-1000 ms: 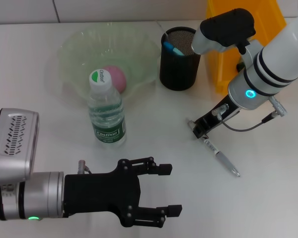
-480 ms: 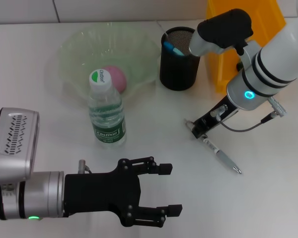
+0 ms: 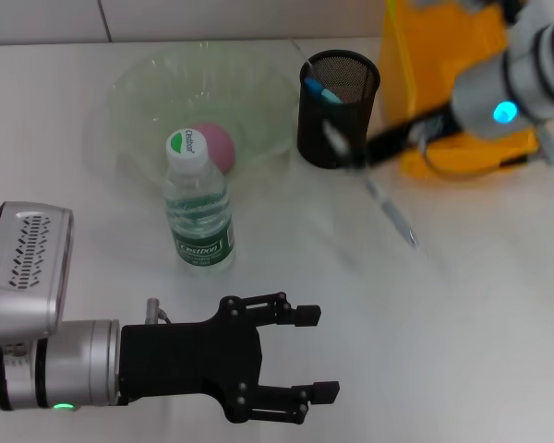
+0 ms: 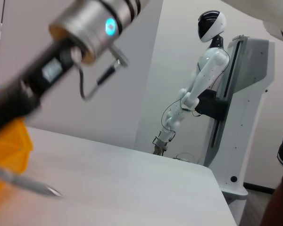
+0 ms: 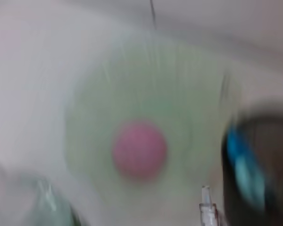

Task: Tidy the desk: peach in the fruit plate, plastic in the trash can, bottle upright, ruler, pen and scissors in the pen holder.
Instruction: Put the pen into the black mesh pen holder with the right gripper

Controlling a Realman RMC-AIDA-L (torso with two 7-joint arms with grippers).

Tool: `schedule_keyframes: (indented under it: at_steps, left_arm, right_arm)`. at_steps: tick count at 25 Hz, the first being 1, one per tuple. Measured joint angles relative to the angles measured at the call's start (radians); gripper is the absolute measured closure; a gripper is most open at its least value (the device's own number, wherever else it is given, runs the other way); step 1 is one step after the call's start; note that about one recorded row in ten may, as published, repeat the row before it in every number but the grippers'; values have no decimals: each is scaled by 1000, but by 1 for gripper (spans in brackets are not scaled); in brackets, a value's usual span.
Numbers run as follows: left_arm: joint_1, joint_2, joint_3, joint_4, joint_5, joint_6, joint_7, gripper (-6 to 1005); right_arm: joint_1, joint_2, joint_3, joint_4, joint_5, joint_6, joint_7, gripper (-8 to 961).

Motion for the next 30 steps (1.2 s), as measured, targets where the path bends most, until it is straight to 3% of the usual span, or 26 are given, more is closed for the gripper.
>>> schedule_keyframes:
  at_steps: [4, 8, 11, 15, 20, 30]
  left_arm:
    - [-3, 0, -7, -1, 0, 0, 0, 186]
    - [-3, -1, -12, -1, 0, 0, 0, 186]
    - [-3, -1, -12, -2, 0, 0, 0, 186]
    - [-5, -3, -12, -3, 0, -1, -1, 186]
    - [-8, -3, -12, -3, 0, -1, -8, 186]
    - [-8, -3, -12, -2, 0, -1, -9, 186]
  right_arm:
    - [-146, 0, 81, -67, 359, 215, -351, 780]
    - [-237, -1, 97, 64, 857, 369, -902, 780]
    - [-224, -1, 104, 271, 1224, 372, -1329, 780]
    - [-132, -1, 105, 591, 1579, 288, -1755, 780]
    - [-10, 0, 102, 873, 1730, 207, -2040, 780]
    - [28, 6, 81, 983, 1740, 218, -2078, 779]
